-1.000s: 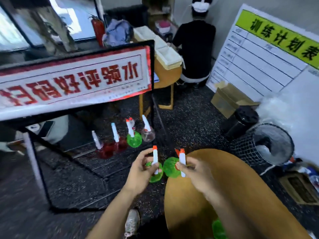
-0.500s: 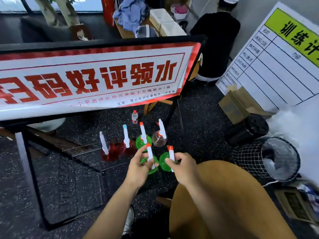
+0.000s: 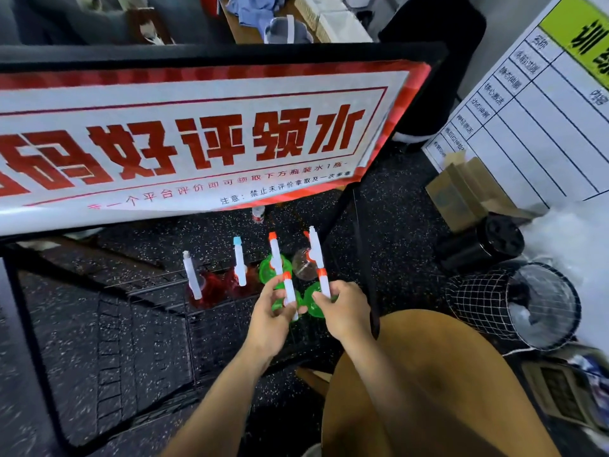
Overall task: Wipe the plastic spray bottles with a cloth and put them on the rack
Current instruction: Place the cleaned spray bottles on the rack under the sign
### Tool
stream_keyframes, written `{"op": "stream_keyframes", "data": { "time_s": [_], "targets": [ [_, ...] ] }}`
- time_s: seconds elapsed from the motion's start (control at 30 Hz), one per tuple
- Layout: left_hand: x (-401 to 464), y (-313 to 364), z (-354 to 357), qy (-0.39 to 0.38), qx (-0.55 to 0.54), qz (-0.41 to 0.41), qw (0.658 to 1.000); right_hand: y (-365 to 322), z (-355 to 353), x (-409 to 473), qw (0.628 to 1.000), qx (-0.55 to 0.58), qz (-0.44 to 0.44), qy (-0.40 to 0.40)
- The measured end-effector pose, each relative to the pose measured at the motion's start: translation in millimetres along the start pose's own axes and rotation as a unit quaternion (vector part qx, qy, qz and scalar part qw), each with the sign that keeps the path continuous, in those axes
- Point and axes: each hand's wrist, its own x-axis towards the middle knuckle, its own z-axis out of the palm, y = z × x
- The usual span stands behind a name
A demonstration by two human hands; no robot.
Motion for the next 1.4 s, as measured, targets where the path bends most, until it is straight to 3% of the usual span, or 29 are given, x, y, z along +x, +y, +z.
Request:
{"op": "stream_keyframes", "data": {
  "time_s": [0.23,0.43,0.73,1.03,1.17,1.4],
  "targets": [
    [0,-1,2,-0.008,0.000,0.017,1.000,0,6,6,0.999,0.027,0.017,-0.013],
    [6,-1,-8,-0.003,0.084,0.044,0.995,-4,3,7,0.999,0.019,0.030,-0.014],
    [2,2,-17,0.009,0.112,0.057,0.992,3,-8,-7,0.999,-0.011,0.016,-0.027],
    [-34,13,-14,0.033,0.191,0.123,0.973,40,-30,-60,0.996,-0.030,-0.062,-0.062],
    [-69,12,2,-0.016,0.208,0.148,0.967,87,-62,-103,0.994,0.060,-0.055,-0.076],
    [-136,-7,76,-0.150,0.231,0.136,0.951,202,-112,-193,0.993,0.115,0.003,-0.003]
  ]
}}
